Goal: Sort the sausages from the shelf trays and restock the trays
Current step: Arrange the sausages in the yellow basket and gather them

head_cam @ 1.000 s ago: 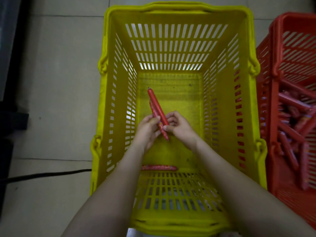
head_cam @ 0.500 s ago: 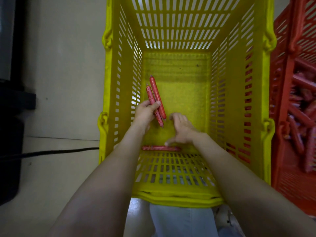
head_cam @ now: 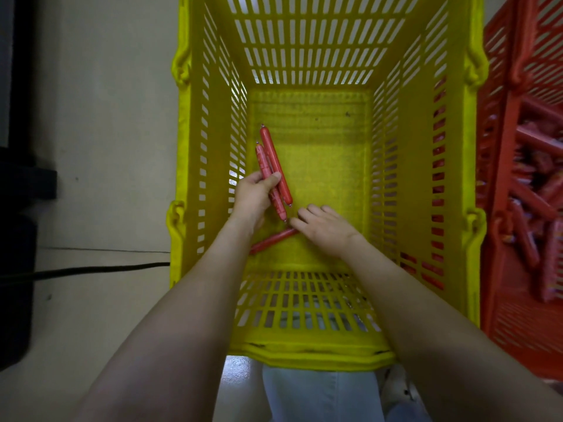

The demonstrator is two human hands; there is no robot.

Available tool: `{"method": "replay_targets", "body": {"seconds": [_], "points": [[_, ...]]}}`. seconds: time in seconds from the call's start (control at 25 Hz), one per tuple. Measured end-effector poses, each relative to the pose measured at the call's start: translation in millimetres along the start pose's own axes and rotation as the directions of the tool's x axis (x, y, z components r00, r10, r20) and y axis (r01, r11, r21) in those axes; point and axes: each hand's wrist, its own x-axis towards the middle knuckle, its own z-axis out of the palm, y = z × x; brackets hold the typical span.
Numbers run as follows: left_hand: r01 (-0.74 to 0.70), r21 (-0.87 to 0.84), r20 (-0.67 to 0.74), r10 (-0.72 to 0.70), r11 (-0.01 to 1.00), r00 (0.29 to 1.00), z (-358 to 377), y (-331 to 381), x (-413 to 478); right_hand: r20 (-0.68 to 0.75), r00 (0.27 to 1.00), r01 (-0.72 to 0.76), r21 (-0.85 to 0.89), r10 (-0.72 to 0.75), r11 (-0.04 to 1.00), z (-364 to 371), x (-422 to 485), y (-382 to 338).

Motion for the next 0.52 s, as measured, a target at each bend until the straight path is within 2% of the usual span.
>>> {"method": "replay_targets", "body": {"seconds": [0.08, 0.16, 0.2, 0.28, 0.32, 0.36, 0.4, 0.44, 0.52], "points": [[-0.016, 0.005, 0.004, 0.016, 1.0, 1.0, 2.1, 3.2, -0.3, 0.029, 0.999, -0.044, 0.002, 0.044, 0.999, -2.7, 3.0, -1.7], [-0.043, 0.017, -0.005, 0.043, 0.999, 0.999, 5.5, 9.7, -3.4, 0.024, 0.98, -0.198, 0.095, 0.197, 0.976, -14.2, -1.1, 2.4], [-0.06, 0.008, -0.006, 0.06, 0.998, 0.998, 9.0, 14.4, -7.2, 0.015, 0.942, -0.332, 0.193, 0.335, 0.923, -21.3, -6.2, 7.4], [-0.087, -0.009, 0.006, 0.087, 0.996, 0.996, 21.3, 26.3, -21.3, 0.018, 0.785, -0.553, 0.469, 0.619, 0.688, -43.1, -23.4, 18.7], [-0.095, -0.01, 0.019, 0.095, 0.995, 0.995, 30.4, 33.3, -31.3, 0.019, 0.717, -0.553, 0.624, 0.697, 0.552, -56.3, -33.0, 21.8], [-0.098, -0.017, 0.048, 0.099, 0.995, 0.994, 42.4, 42.4, -44.6, 0.011, 0.673, -0.488, 0.758, 0.739, 0.433, -72.3, -44.7, 22.9], [-0.095, -0.031, 0.101, 0.097, 0.995, 0.99, 55.3, 52.0, -61.8, -0.014, 0.659, -0.384, 0.853, 0.752, 0.353, -90.7, -60.8, 19.8], [-0.091, -0.054, 0.187, 0.1, 0.994, 0.977, 71.7, 64.1, -84.3, -0.058, 0.647, -0.28, 0.909, 0.76, 0.307, -110.9, -84.8, 15.6], [-0.089, -0.084, 0.384, 0.115, 0.992, 0.916, 103.2, 88.5, -136.4, -0.156, 0.594, -0.149, 0.943, 0.789, 0.298, -147.3, -142.6, 6.7]]}}
